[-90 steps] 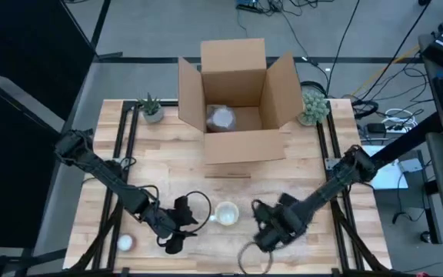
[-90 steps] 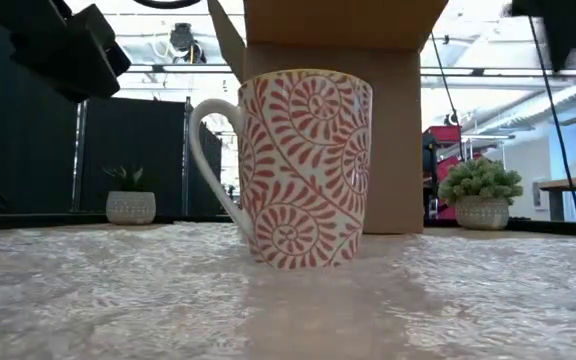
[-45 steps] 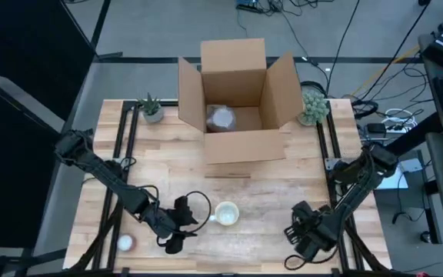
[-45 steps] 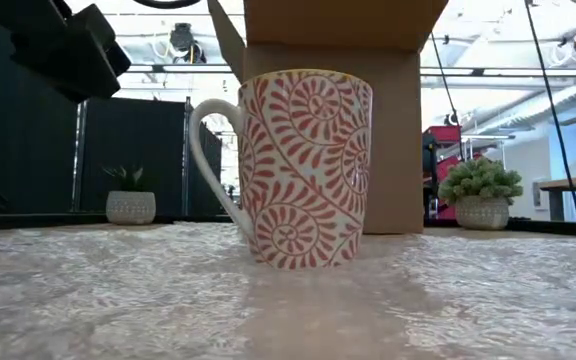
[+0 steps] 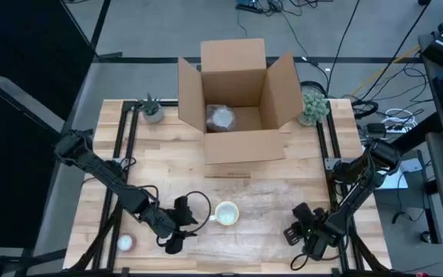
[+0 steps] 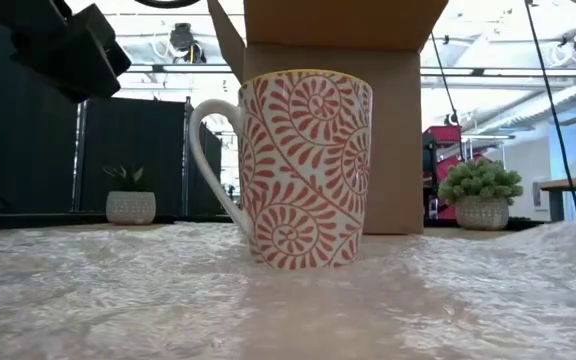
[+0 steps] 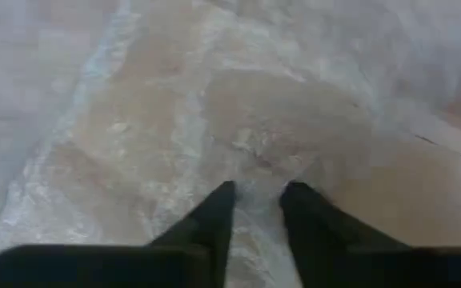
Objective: Wrap mug
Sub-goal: Wrap the orange mug with the transparent bubble wrap
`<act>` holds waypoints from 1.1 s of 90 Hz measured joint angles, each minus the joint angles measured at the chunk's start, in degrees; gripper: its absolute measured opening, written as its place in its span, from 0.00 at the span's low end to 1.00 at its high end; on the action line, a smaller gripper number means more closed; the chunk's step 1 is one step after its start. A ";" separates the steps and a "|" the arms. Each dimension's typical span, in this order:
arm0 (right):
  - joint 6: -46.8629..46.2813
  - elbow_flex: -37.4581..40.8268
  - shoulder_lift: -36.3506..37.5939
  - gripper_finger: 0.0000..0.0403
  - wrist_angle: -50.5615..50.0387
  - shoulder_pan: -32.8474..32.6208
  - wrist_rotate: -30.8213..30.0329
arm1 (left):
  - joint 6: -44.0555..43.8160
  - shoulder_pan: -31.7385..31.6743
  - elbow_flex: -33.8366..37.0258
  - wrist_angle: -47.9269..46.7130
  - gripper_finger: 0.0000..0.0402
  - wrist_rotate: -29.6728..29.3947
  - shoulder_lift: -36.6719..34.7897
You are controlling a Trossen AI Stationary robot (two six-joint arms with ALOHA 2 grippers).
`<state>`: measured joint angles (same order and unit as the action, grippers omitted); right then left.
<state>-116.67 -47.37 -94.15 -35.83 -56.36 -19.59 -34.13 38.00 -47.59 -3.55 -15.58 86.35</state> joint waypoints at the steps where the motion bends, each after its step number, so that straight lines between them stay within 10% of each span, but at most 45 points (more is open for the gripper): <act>1: 0.26 0.00 0.00 0.09 0.36 0.00 -0.31 | 0.00 0.00 0.00 0.00 0.45 -0.03 0.00; 49: 36.45 -15.14 0.00 0.00 1.51 7.64 -25.46 | 0.02 0.00 0.00 0.02 0.45 -1.90 0.00; 99: 82.63 -18.36 -2.00 0.00 36.34 24.57 -17.10 | 0.04 0.00 0.00 0.03 0.45 -1.93 0.00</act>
<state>-34.04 -65.73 -96.15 0.51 -31.79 -36.69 -34.09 38.00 -47.59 -3.53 -17.51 86.35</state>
